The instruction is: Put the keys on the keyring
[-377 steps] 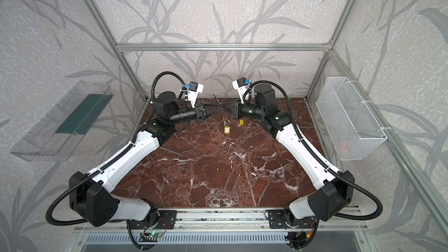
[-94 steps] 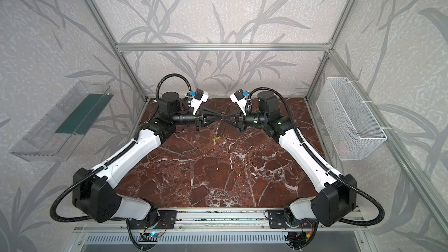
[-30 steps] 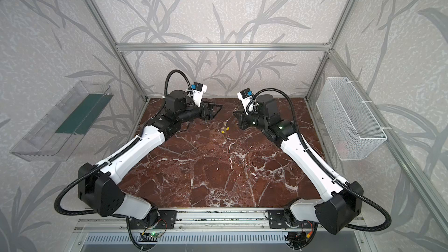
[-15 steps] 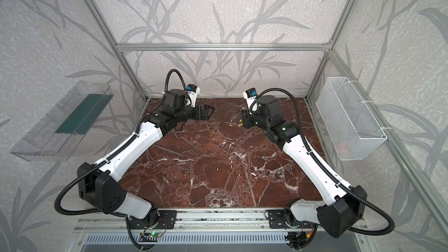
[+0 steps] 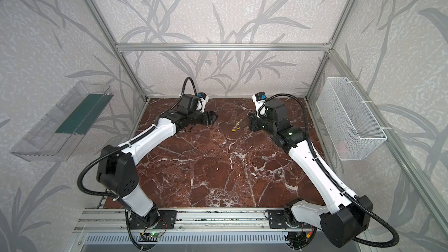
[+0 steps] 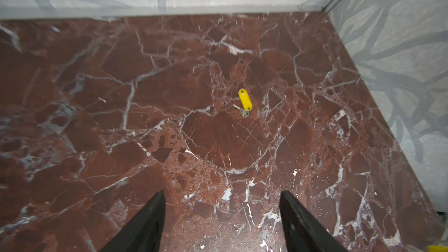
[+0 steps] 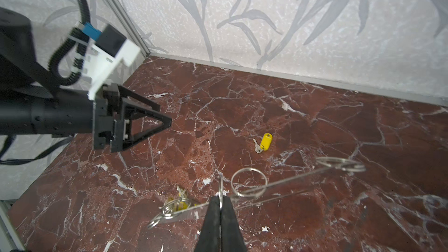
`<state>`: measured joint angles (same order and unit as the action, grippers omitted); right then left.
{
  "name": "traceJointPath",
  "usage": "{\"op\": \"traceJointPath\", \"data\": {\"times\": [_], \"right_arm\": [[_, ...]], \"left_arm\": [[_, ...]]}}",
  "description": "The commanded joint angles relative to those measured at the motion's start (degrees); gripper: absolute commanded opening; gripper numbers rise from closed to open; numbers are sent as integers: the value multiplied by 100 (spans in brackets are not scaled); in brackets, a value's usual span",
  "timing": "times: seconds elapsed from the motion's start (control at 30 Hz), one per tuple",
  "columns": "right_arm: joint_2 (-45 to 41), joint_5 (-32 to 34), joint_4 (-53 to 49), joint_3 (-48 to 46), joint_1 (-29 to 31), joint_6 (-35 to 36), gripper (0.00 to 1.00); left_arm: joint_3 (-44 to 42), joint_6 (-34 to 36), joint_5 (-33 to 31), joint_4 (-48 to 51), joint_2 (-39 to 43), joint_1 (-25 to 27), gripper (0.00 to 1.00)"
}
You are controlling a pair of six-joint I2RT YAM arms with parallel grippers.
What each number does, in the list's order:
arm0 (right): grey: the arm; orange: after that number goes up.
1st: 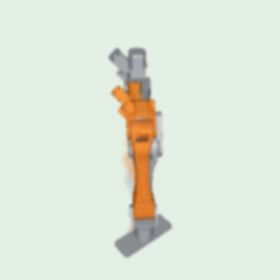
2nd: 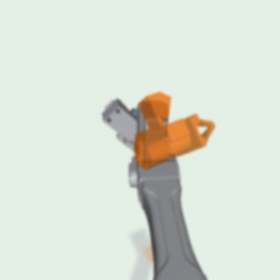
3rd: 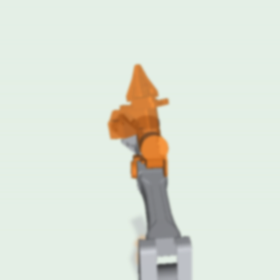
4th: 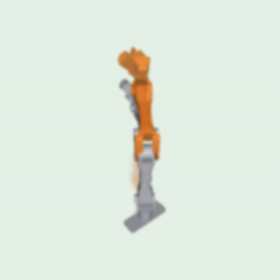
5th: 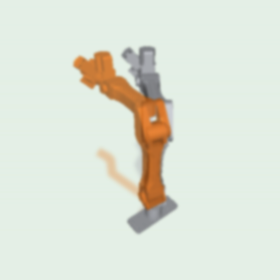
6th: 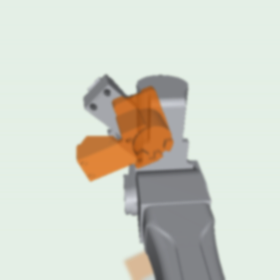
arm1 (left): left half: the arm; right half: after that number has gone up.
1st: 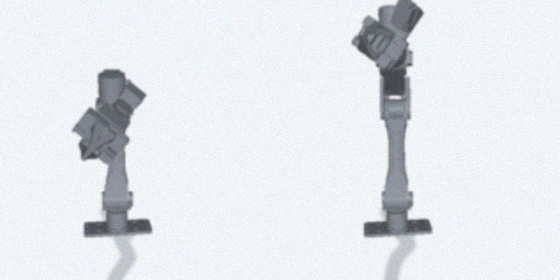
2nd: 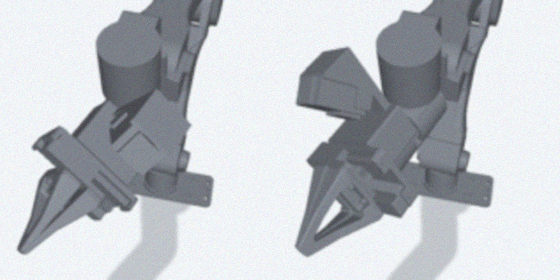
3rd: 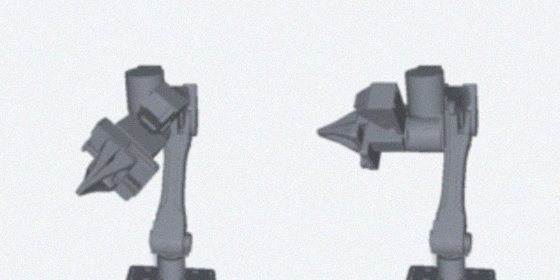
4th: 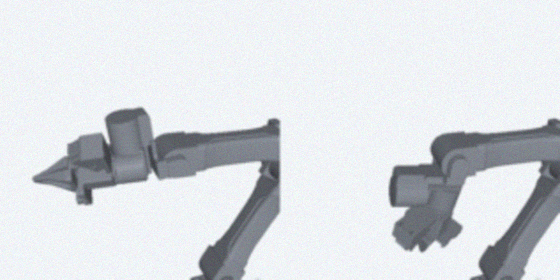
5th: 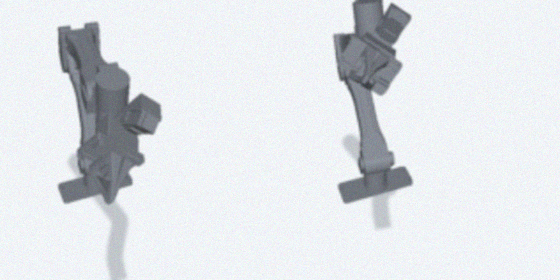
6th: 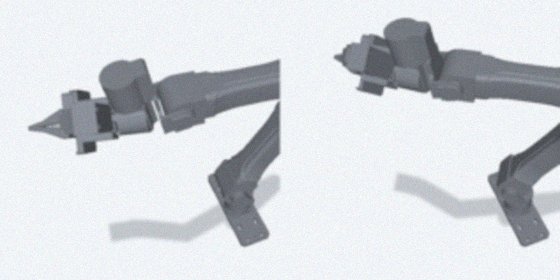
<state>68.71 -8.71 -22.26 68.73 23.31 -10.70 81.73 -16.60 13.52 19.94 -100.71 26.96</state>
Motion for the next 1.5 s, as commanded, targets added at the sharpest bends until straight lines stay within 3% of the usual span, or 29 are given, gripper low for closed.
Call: {"op": "traceJointPath", "data": {"times": [0.0, 0.23, 0.33, 0.73, 0.93, 1.23, 1.47], "right_arm": [[-331, -186, 1, -109, -142, -175, 0], [-738, -255, -285, -273, -469, -213, 0], [-848, -290, -455, -243, -559, -181, 0], [-1088, -283, -797, -191, -700, -64, 0], [-1114, -283, -814, -206, -731, -58, 0], [-1096, -298, -817, -208, -749, -56, 0], [-1082, -316, -806, -236, -749, -83, 0]], "left_arm": [[397, 2, -130, -36, -433, 222, 71], [1644, -59, 217, -32, -1962, 532, 59], [2189, -78, 288, 80, -2555, 584, 50], [4212, 69, 405, 719, -4296, 604, 44], [4673, 49, 577, 815, -4719, 616, 36], [4711, 63, 705, 810, -4861, 617, 28], [4745, -16, 735, 851, -4858, 617, 6]]}}
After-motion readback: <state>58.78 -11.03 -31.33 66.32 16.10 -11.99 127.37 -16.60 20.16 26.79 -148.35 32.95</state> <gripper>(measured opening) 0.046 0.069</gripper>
